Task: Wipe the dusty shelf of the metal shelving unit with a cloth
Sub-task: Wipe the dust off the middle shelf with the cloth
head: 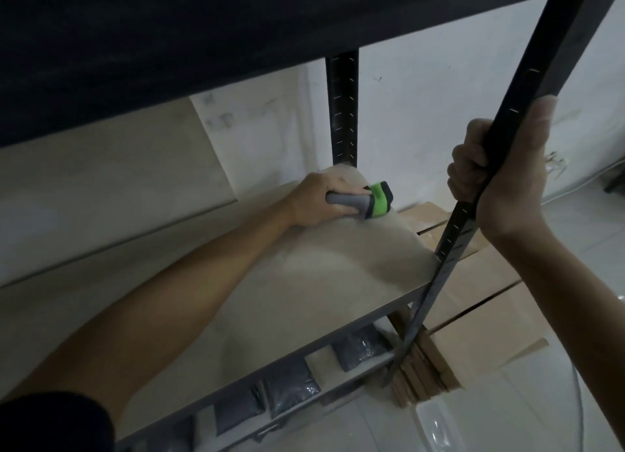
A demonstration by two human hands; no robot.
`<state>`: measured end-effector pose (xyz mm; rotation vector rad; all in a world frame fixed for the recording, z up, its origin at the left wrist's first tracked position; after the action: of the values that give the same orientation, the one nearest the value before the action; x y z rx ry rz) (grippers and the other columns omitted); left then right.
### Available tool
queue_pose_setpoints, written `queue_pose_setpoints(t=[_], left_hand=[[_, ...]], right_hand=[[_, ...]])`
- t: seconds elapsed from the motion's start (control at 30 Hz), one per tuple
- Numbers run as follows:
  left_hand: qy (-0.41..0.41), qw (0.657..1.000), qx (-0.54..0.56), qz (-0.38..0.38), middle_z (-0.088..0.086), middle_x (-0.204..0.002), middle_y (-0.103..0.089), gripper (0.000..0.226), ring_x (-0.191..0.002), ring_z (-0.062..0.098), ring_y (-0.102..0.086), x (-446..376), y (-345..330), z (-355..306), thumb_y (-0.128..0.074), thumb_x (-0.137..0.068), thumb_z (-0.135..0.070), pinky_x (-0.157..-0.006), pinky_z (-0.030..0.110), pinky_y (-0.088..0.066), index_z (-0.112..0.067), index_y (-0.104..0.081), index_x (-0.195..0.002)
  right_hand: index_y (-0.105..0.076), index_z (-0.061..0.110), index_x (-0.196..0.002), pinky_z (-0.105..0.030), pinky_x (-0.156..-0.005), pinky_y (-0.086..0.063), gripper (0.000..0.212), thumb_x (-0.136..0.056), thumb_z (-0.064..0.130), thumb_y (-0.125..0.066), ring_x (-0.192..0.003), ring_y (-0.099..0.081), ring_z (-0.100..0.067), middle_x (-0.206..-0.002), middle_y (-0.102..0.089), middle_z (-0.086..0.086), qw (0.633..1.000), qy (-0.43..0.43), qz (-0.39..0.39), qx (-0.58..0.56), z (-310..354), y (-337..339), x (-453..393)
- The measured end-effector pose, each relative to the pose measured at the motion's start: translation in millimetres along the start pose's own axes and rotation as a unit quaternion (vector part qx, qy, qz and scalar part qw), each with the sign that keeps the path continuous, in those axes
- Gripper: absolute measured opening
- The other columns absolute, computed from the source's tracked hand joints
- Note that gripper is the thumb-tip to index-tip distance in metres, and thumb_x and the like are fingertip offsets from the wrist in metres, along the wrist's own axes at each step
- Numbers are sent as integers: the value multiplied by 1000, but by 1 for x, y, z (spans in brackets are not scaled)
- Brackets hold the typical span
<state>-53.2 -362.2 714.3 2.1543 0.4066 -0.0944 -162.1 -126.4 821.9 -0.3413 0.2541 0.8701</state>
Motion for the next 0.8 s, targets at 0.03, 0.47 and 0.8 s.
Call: queue_pose_setpoints(t=[0.03, 0.47, 0.8], left_hand=[[-9, 1000, 9, 2, -6, -110, -74, 42, -102, 6, -68, 11, -1, -6, -83, -82, -21, -94, 24, -51, -17, -74, -122], [166, 973, -150, -59, 23, -119, -64, 57, -112, 36, -63, 72, 75, 38, -61, -91, -33, -88, 20, -39, -14, -56, -145], [163, 979, -120, -41, 5, -114, -46, 51, -106, 22, -51, 117, 24, -2, -52, -103, -31, -92, 29, -40, -24, -44, -153]], right_hand=[[-32, 24, -53, -21, -45, -17, 74, -62, 97, -41, -38, -17, -12, -46, -24, 10, 1000, 3, 1, 3, 1, 0, 0], [-32, 27, -53, -25, -45, -15, 69, -69, 94, -38, -40, -17, -13, -47, -25, 11, 1000, 20, -4, 9, 7, -4, 8], [-32, 26, -54, -27, -45, -15, 70, -71, 93, -39, -40, -17, -15, -47, -25, 9, 1000, 23, -7, -3, 10, -4, 11]])
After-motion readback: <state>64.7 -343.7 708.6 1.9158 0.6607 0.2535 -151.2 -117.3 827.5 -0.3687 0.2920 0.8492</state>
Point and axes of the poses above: each hand's wrist, its own x-axis away from the middle knuckle, its own y-axis out of the back of the hand, z = x × y, the point moved 1 cm from there along -x, towards the middle knuckle
